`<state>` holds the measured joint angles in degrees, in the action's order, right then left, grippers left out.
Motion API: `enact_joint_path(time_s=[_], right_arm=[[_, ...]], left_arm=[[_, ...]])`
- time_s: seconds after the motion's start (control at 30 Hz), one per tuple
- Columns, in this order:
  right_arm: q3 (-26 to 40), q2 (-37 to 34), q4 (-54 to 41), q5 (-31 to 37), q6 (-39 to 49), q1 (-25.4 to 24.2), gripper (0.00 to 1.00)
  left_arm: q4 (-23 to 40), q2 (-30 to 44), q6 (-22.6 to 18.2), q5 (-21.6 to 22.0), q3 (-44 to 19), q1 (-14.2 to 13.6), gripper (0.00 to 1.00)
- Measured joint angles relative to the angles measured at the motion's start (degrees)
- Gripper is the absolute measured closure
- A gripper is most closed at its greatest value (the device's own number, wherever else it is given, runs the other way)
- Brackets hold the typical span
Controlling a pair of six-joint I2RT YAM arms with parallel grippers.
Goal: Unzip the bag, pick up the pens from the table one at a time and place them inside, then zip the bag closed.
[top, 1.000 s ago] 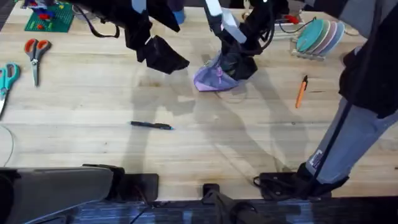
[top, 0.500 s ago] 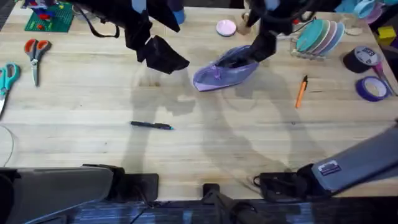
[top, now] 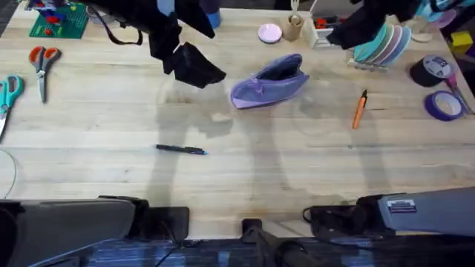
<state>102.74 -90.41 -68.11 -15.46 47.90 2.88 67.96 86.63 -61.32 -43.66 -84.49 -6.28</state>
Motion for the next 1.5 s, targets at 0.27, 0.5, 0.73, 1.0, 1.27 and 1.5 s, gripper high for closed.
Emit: enact_joint_path(time_s=[0.27,0.5,0.73,1.0,1.27,1.5], right_arm=[[0.00,1.33,-0.03,0.80,-15.07,-9.04,0.005],[0.00,2.44,-4.52,9.52,-34.98,-13.19,0.003],[0.00,2.61,-9.82,14.73,-45.55,-13.95,0.005],[0.00,2.61,-10.84,15.69,-47.94,-13.95,0.005],[0.00,2.60,-12.57,16.08,-50.08,-13.95,0.006],[-1.56,2.38,-12.81,18.93,-53.94,-13.95,0.005]], left_arm=[[0.00,0.00,0.00,0.00,0.00,0.00,0.007],[-0.02,0.00,0.00,0.00,0.00,0.00,0.007],[-0.02,0.00,0.00,0.00,0.00,0.00,0.007],[-0.02,0.00,0.00,0.00,0.00,0.00,0.007],[0.00,0.00,0.00,0.00,0.00,0.00,0.007],[0.00,0.00,0.00,-0.01,0.00,0.00,0.007]])
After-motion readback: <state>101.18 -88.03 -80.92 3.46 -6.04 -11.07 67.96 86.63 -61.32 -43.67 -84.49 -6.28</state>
